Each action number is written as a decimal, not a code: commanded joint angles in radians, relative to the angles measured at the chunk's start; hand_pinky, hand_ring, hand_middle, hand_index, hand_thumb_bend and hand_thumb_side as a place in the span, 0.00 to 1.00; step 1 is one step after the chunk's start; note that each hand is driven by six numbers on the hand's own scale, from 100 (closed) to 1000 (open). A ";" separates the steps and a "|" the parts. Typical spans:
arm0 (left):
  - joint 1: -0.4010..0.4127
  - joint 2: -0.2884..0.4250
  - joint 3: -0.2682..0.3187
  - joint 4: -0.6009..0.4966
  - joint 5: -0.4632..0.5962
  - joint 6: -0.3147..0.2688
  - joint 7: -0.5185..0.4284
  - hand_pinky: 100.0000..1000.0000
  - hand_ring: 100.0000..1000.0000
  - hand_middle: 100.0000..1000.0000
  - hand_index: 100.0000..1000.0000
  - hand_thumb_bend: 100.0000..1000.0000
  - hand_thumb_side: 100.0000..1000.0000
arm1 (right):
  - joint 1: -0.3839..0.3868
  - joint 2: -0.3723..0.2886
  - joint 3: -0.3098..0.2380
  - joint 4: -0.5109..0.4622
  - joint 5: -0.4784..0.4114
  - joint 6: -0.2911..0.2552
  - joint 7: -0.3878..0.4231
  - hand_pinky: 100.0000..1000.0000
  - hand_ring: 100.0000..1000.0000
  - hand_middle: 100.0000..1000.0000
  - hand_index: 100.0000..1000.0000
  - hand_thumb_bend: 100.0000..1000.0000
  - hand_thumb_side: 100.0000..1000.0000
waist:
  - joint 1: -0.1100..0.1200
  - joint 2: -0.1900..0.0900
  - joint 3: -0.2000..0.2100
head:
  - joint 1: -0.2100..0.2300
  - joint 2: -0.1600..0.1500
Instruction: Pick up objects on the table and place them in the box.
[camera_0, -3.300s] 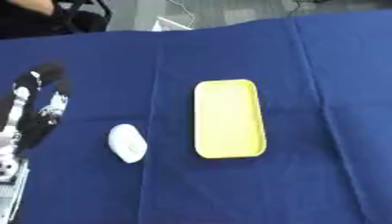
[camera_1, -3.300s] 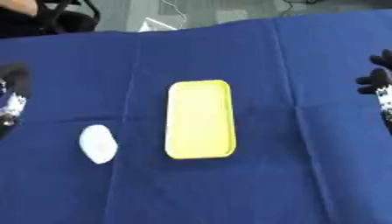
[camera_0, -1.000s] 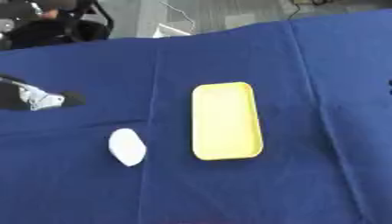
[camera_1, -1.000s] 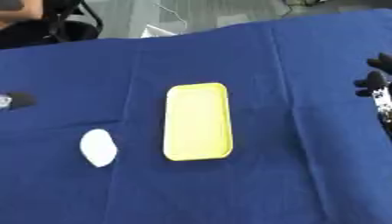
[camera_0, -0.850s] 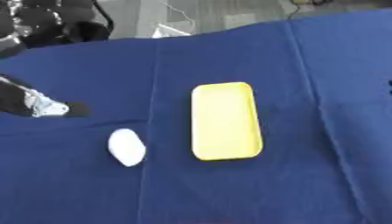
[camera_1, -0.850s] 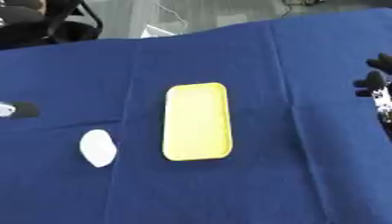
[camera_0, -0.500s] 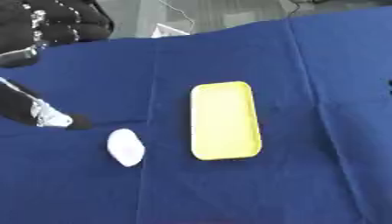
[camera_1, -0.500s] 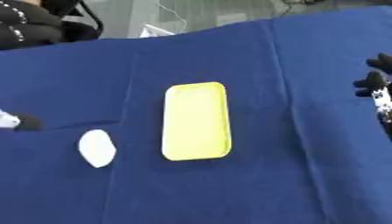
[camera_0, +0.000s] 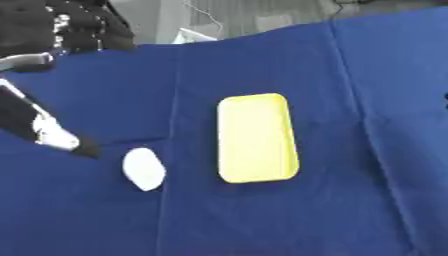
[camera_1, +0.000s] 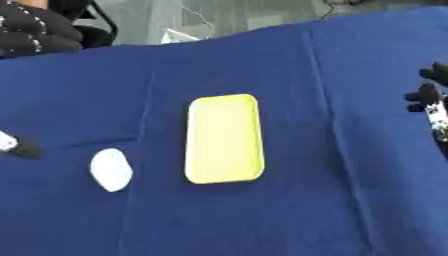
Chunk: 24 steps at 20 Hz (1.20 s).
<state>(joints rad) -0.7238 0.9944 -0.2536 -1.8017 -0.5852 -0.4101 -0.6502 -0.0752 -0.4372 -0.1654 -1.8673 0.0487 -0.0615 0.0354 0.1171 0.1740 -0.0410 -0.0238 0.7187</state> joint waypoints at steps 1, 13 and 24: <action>-0.080 -0.052 -0.029 0.130 -0.053 -0.016 -0.094 0.87 0.97 0.93 0.99 0.83 0.85 | 0.003 -0.029 -0.001 -0.009 0.003 -0.001 0.003 0.63 0.66 0.85 0.95 0.28 0.76 | -0.005 -0.016 0.003 | 0.005 0.003; -0.137 -0.147 -0.055 0.325 -0.155 -0.060 -0.043 0.88 0.97 0.93 0.99 0.79 0.86 | 0.002 -0.027 -0.005 -0.010 0.000 -0.001 0.002 0.63 0.66 0.85 0.96 0.28 0.76 | -0.005 -0.003 0.000 | 0.003 0.006; -0.136 -0.163 -0.095 0.345 -0.206 -0.118 -0.063 0.88 0.97 0.91 0.98 0.85 0.91 | -0.001 -0.026 -0.003 -0.010 -0.002 -0.001 0.005 0.63 0.66 0.86 0.96 0.27 0.76 | -0.006 -0.002 -0.002 | 0.004 0.001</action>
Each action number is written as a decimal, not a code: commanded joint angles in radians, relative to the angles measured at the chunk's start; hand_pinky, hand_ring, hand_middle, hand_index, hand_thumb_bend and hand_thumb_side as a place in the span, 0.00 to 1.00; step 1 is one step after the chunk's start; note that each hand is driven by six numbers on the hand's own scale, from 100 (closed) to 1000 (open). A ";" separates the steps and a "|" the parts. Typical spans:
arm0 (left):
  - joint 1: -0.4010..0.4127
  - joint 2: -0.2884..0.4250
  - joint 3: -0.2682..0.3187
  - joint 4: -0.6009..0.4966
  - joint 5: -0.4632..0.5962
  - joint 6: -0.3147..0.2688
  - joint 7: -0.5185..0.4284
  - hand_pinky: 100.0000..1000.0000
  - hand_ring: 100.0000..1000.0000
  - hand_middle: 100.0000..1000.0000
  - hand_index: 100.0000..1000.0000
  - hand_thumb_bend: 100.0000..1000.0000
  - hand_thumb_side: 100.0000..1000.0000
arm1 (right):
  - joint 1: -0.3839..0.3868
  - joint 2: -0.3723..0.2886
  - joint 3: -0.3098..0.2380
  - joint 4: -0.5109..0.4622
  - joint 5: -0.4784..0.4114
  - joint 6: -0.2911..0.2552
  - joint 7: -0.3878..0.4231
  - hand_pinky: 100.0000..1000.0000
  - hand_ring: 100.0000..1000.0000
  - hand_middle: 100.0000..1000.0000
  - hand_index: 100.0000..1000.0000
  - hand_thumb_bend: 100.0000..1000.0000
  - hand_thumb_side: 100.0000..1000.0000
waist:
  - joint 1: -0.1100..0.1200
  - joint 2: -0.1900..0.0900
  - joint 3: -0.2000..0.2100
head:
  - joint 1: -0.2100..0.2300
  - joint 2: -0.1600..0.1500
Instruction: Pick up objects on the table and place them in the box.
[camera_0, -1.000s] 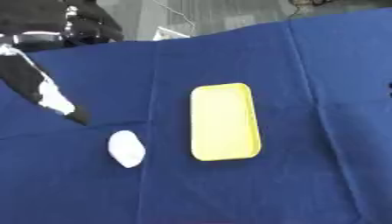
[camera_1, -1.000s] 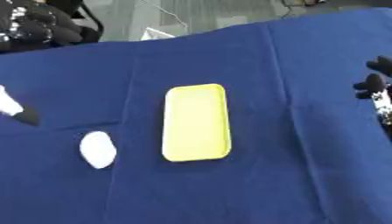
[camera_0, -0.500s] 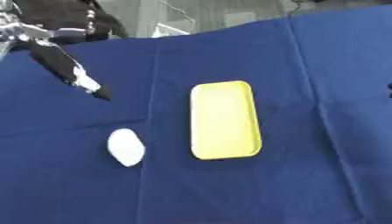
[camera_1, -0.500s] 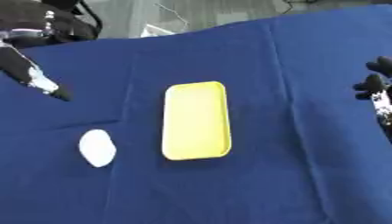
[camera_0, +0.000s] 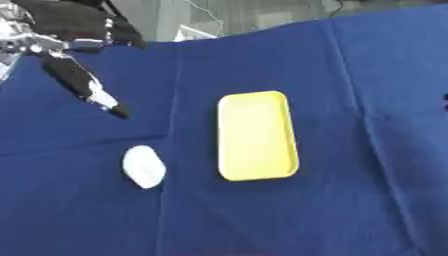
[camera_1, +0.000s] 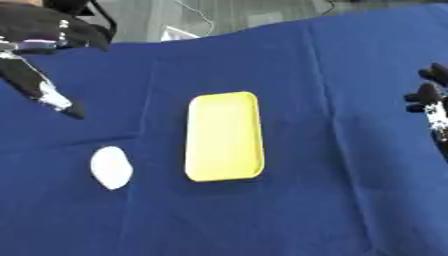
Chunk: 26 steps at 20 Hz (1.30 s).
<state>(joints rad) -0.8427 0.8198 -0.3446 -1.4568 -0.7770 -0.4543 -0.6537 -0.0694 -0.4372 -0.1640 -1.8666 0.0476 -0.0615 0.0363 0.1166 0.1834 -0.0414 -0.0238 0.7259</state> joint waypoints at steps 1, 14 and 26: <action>-0.015 0.011 -0.010 0.002 -0.016 -0.081 -0.061 0.88 0.97 0.91 0.98 0.85 0.91 | -0.007 -0.026 -0.005 -0.010 -0.001 -0.001 0.005 0.63 0.66 0.86 0.96 0.27 0.76 | -0.006 -0.011 -0.002 | 0.004 -0.006; 0.043 0.044 -0.092 -0.044 0.019 -0.159 -0.117 0.90 0.97 0.90 0.97 0.86 1.00 | -0.011 -0.027 -0.003 -0.011 -0.001 -0.001 0.008 0.63 0.66 0.86 0.96 0.27 0.76 | -0.002 -0.008 -0.007 | 0.003 -0.010; 0.051 0.054 -0.098 -0.050 0.040 -0.160 -0.137 0.90 0.97 0.89 0.95 0.86 1.00 | -0.010 -0.028 -0.004 -0.011 0.000 -0.002 0.009 0.63 0.66 0.86 0.96 0.26 0.77 | -0.002 -0.008 -0.007 | 0.005 -0.010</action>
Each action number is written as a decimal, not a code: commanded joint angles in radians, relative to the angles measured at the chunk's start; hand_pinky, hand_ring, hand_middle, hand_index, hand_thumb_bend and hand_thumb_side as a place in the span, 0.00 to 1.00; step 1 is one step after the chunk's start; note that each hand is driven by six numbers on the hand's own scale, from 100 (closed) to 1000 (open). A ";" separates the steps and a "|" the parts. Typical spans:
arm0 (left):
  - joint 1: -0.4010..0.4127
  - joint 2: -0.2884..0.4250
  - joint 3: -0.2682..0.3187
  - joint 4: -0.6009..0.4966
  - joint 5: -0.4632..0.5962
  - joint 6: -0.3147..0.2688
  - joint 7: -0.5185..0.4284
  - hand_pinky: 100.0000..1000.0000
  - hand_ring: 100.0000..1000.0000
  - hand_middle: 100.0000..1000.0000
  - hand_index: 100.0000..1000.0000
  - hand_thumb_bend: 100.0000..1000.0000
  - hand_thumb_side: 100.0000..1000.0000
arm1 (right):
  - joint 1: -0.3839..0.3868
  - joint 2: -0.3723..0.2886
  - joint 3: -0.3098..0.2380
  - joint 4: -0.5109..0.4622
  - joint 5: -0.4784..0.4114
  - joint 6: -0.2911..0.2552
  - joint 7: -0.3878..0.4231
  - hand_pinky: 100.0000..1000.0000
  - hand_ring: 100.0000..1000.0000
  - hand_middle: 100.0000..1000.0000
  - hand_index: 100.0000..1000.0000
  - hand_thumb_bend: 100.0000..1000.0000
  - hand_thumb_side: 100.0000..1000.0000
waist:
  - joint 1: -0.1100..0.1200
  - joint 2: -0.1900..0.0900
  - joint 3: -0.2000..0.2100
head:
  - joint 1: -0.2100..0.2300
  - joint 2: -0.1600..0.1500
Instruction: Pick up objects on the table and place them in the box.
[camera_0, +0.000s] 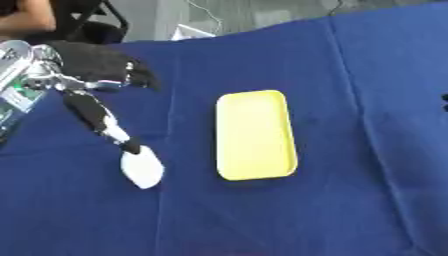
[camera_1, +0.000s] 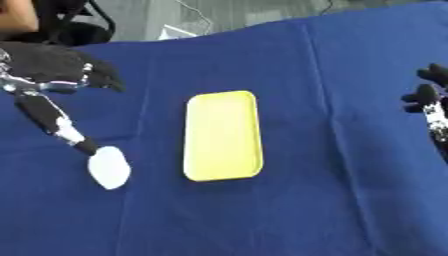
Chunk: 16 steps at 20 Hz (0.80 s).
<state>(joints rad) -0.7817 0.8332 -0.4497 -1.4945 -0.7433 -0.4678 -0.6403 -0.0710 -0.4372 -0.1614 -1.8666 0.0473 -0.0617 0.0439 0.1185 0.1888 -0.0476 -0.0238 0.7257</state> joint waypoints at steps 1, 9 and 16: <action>-0.010 0.040 0.006 -0.011 0.006 -0.147 -0.152 0.90 0.97 0.89 0.95 0.86 1.00 | -0.009 -0.028 -0.007 -0.011 0.000 -0.002 0.001 0.63 0.66 0.86 0.96 0.26 0.77 | -0.003 -0.013 -0.001 | 0.005 -0.010; -0.006 0.028 -0.002 -0.028 -0.048 -0.159 -0.154 0.89 0.98 0.89 0.95 0.85 1.00 | -0.010 -0.027 -0.007 -0.012 0.001 -0.003 0.001 0.63 0.66 0.86 0.96 0.26 0.77 | -0.004 -0.012 -0.003 | 0.006 -0.009; 0.012 0.015 0.006 0.009 -0.156 -0.177 -0.122 0.89 0.98 0.89 0.96 0.85 1.00 | -0.011 -0.026 -0.008 -0.013 0.001 -0.003 0.001 0.63 0.66 0.86 0.96 0.26 0.77 | -0.005 -0.009 -0.004 | 0.005 -0.008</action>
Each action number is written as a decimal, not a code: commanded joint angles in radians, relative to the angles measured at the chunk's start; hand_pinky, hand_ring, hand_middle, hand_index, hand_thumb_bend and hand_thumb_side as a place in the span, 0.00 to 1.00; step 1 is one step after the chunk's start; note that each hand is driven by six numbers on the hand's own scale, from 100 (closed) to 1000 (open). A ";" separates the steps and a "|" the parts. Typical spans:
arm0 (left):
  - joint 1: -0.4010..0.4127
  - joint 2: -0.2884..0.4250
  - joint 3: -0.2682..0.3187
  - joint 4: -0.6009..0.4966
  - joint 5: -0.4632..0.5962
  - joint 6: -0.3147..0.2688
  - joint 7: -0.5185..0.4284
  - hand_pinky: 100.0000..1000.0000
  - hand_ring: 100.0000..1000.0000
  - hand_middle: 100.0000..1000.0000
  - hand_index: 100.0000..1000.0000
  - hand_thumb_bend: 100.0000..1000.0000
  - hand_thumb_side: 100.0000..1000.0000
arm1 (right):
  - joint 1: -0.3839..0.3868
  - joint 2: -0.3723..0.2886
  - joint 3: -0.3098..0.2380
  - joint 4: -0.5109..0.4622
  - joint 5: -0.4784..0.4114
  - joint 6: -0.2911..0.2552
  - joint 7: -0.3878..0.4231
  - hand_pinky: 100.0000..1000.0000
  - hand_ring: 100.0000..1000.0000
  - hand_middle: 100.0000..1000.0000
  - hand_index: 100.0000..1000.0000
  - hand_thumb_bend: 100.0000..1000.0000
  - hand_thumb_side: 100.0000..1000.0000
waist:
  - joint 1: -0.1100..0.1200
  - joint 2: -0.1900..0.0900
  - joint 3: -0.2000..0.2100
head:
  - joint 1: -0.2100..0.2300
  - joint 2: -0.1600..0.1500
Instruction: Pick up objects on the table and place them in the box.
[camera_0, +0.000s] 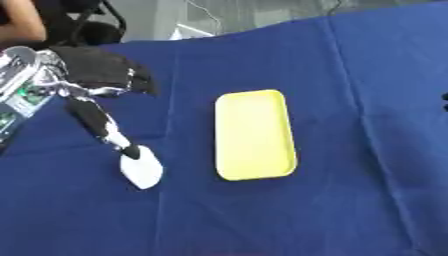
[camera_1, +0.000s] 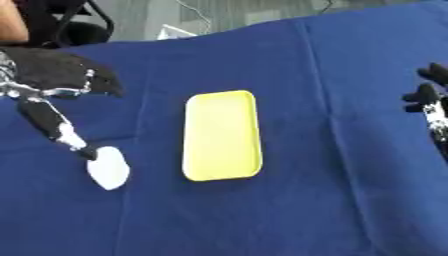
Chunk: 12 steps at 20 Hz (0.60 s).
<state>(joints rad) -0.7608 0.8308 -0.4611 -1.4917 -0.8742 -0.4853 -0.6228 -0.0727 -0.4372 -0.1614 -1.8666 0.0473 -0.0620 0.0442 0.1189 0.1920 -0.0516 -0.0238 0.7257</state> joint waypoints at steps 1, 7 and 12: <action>-0.009 0.016 0.016 0.011 -0.029 -0.163 -0.134 0.89 0.98 0.89 0.96 0.85 1.00 | -0.009 -0.026 -0.008 -0.012 0.001 -0.002 0.001 0.63 0.66 0.86 0.96 0.26 0.77 | -0.006 -0.012 0.000 | 0.006 -0.008; -0.008 0.013 0.010 0.028 -0.038 -0.177 -0.122 0.89 0.98 0.89 0.95 0.85 1.00 | -0.009 -0.026 -0.008 -0.013 0.000 -0.003 0.001 0.63 0.66 0.87 0.96 0.26 0.77 | -0.006 -0.012 -0.001 | 0.007 -0.008; -0.003 0.016 0.006 0.037 -0.045 -0.185 -0.121 0.89 0.98 0.89 0.95 0.85 1.00 | -0.009 -0.026 -0.009 -0.013 0.000 -0.003 0.001 0.63 0.66 0.87 0.96 0.26 0.77 | -0.004 -0.012 -0.001 | 0.006 -0.007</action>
<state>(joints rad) -0.7522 0.8230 -0.4627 -1.4516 -0.9150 -0.5150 -0.5932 -0.0729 -0.4372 -0.1616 -1.8666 0.0473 -0.0621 0.0443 0.1189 0.1920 -0.0528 -0.0238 0.7257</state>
